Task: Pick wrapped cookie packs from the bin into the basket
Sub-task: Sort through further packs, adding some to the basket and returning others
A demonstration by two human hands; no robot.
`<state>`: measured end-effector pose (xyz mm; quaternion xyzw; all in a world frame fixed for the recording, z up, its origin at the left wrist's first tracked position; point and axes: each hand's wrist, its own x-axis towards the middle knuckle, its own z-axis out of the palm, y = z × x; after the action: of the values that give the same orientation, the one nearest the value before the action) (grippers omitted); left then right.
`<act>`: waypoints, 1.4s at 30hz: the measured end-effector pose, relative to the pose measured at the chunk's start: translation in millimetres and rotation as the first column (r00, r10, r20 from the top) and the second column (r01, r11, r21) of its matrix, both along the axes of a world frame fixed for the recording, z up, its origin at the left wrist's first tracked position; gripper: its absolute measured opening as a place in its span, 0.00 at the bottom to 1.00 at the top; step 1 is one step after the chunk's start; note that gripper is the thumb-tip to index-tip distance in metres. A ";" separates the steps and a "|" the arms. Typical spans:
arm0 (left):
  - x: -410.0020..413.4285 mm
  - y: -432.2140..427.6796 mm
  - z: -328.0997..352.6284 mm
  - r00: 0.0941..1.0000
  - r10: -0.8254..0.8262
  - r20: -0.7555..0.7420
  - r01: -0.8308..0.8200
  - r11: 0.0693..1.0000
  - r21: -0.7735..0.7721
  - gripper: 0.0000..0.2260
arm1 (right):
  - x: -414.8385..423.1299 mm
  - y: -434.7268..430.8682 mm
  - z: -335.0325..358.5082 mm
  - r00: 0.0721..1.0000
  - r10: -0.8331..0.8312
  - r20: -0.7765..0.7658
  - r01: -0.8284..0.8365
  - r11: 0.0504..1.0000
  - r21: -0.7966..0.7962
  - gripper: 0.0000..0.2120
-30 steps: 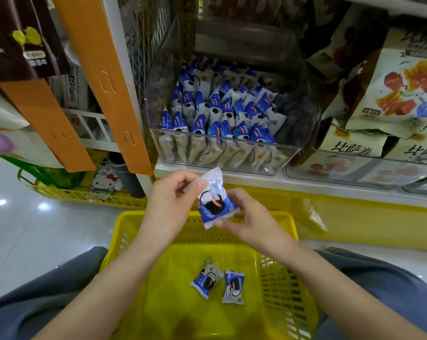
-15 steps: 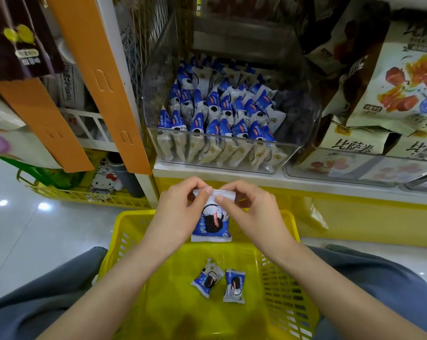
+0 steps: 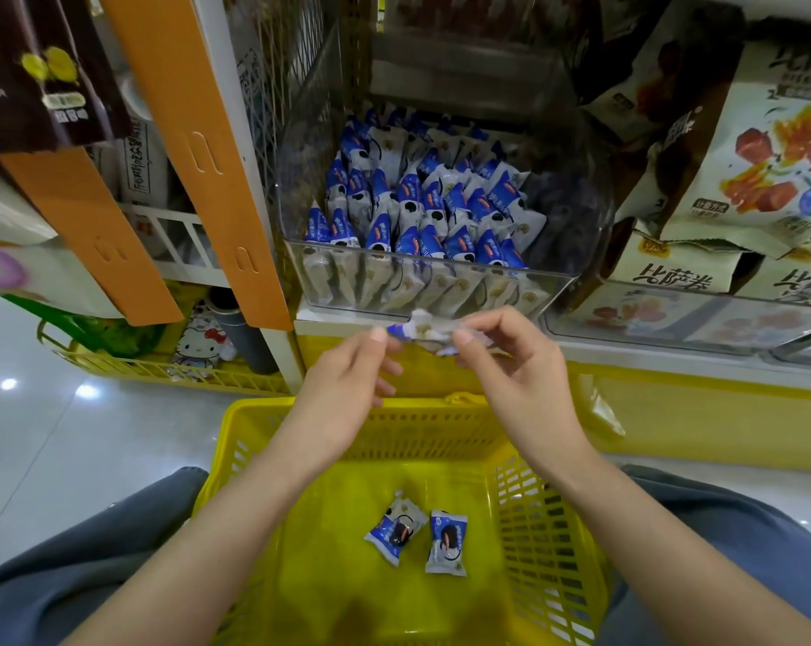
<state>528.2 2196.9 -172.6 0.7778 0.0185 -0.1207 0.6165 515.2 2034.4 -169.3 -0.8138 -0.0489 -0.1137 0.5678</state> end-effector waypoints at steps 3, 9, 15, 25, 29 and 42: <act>2.3 1.2 4.9 0.975 -0.003 -0.224 -0.056 0.965 -0.256 0.19 | -7.5 2.3 -5.5 0.978 0.167 0.128 -0.141 0.971 -0.193 0.03; -0.5 2.9 6.2 0.986 0.123 -0.113 -0.149 0.955 -0.255 0.08 | -11.8 10.3 -12.7 0.975 0.218 0.041 -0.205 0.957 -0.204 0.05; -3.5 -1.4 6.5 0.999 -0.013 0.031 0.020 0.972 -0.236 0.10 | -4.4 14.6 -10.3 0.920 0.174 -0.350 -0.019 0.915 0.404 0.11; -15.0 -8.3 -15.2 0.920 -0.159 0.358 0.027 0.937 0.347 0.21 | -5.3 19.2 -14.5 0.883 0.184 -0.431 0.035 0.891 0.453 0.13; -14.8 -7.0 -16.4 0.932 -0.158 0.327 0.053 0.950 0.308 0.16 | -6.3 19.1 -16.3 0.903 0.180 -0.390 -0.004 0.911 0.412 0.11; -13.2 -5.5 -11.6 0.941 -0.182 0.284 0.124 0.970 0.208 0.11 | -4.9 15.4 -21.9 0.954 0.122 -0.274 -0.025 0.942 0.333 0.06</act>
<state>515.0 2191.4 -184.2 0.8406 -0.1251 -0.0461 0.5249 510.2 2049.8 -191.2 -0.7140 0.0240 0.0222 0.6993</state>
